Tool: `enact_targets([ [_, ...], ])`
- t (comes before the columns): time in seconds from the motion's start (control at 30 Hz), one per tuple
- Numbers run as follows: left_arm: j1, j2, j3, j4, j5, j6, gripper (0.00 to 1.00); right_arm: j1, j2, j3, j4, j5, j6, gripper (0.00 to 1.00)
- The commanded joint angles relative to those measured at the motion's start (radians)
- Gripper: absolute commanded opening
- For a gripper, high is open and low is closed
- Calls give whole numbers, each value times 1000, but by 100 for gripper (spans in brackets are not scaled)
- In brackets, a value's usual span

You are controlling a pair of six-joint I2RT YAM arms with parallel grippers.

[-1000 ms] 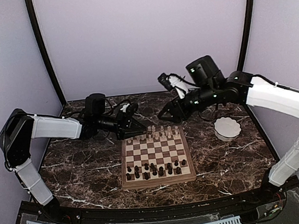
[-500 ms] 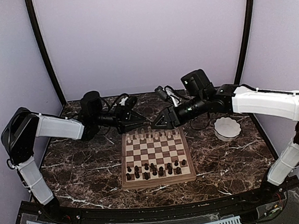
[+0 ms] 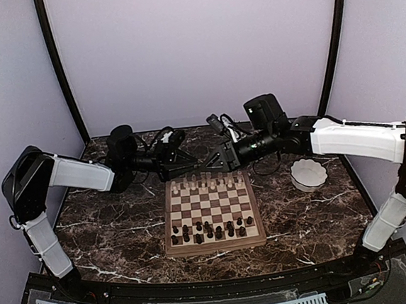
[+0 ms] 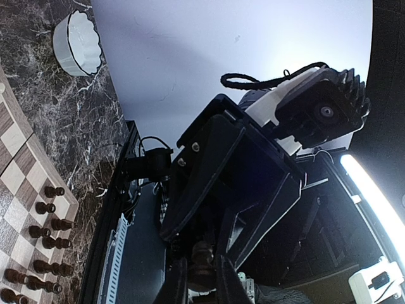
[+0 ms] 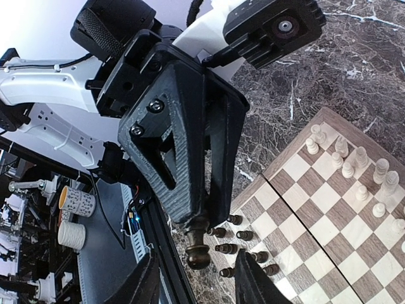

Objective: Set up the chess pieces on the board
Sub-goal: Pass from the left arm to the right

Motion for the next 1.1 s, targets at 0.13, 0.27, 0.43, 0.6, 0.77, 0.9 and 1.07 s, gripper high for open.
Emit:
enact_targets([
  [0.13, 1, -9, -14, 51, 6, -9, 9, -4, 14, 20, 75, -28, 14, 32],
  [0.27, 0, 0, -10, 59, 9, -17, 9, -4, 15, 18, 87, -29, 19, 32],
  [0.43, 0, 12, -4, 74, 12, -28, 9, -4, 22, 26, 89, -36, 17, 24],
  [0.6, 0, 22, 1, 77, 17, -32, 11, -6, 27, 33, 91, -39, 8, 9],
  [0.77, 1, 26, 16, 28, 20, -3, 22, -6, 32, 68, 28, -17, -23, 3],
  [0.9, 11, -10, 44, -162, 4, 127, 33, -5, 23, 120, -101, 51, -69, 3],
  [1.07, 45, -104, 122, -729, -125, 510, 38, 8, 33, 213, -342, 163, -152, 3],
])
